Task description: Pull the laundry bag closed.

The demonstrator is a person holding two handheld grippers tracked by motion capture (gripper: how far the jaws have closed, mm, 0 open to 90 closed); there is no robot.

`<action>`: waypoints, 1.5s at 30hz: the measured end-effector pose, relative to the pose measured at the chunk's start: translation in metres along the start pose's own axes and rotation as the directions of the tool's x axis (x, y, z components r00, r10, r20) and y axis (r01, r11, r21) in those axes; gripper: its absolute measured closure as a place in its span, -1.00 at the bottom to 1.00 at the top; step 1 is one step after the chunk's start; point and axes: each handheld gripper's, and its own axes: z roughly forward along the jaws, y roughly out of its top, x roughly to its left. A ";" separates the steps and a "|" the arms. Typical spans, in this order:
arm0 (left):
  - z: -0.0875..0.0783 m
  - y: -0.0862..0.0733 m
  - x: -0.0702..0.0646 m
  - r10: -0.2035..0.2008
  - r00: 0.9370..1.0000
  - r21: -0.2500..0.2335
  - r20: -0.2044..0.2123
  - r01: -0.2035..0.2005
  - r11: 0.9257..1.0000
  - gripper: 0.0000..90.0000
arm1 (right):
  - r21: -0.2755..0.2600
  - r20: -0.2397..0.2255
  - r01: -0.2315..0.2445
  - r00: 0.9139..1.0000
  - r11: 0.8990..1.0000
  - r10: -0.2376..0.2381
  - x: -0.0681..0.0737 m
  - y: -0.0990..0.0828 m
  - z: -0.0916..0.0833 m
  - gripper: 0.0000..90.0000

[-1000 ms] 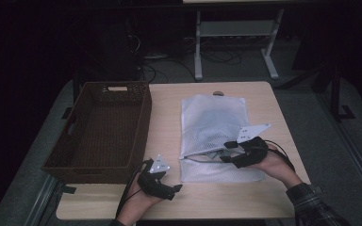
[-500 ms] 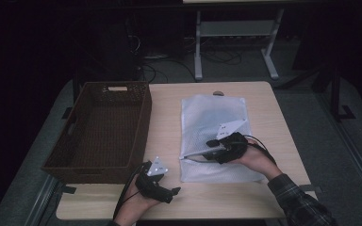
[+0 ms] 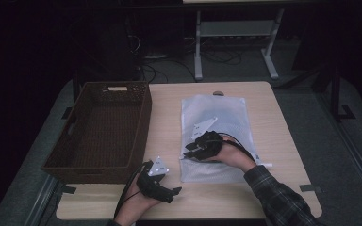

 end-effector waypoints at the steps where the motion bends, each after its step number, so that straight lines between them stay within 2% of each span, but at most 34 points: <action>1: 0.000 0.000 0.000 0.001 1.000 0.001 0.001 -0.001 1.000 -0.83 | 0.005 0.000 0.009 1.000 1.000 -0.009 0.000 0.003 0.004 0.49; 11: 0.000 0.000 0.000 0.004 1.000 0.005 0.002 -0.004 1.000 -0.83 | 0.076 -0.011 0.043 0.999 0.996 -0.042 0.000 0.017 0.031 0.57; 21: 0.000 0.001 -0.002 0.008 1.000 0.002 0.005 -0.008 1.000 -0.83 | 0.133 -0.024 0.043 0.999 0.990 -0.040 -0.001 0.013 0.049 0.60; 26: 0.000 0.001 -0.001 0.007 1.000 0.003 0.003 -0.007 1.000 -0.83 | 0.159 -0.007 0.052 0.999 0.986 -0.052 -0.001 0.010 0.055 0.76; 30: 0.000 0.001 -0.002 0.007 1.000 0.003 0.004 -0.007 1.000 -0.83 | 0.152 -0.002 0.048 0.999 0.987 -0.048 0.000 0.011 0.054 0.77; 41: 0.000 0.001 -0.002 0.006 1.000 0.004 0.006 -0.006 1.000 -0.83 | 0.086 0.030 0.043 0.998 0.995 -0.046 0.000 0.009 0.021 0.77; 45: 0.000 0.001 -0.002 0.001 1.000 0.000 0.005 -0.001 1.000 -0.83 | 0.097 0.038 0.042 0.998 0.994 -0.045 -0.001 0.003 0.013 0.77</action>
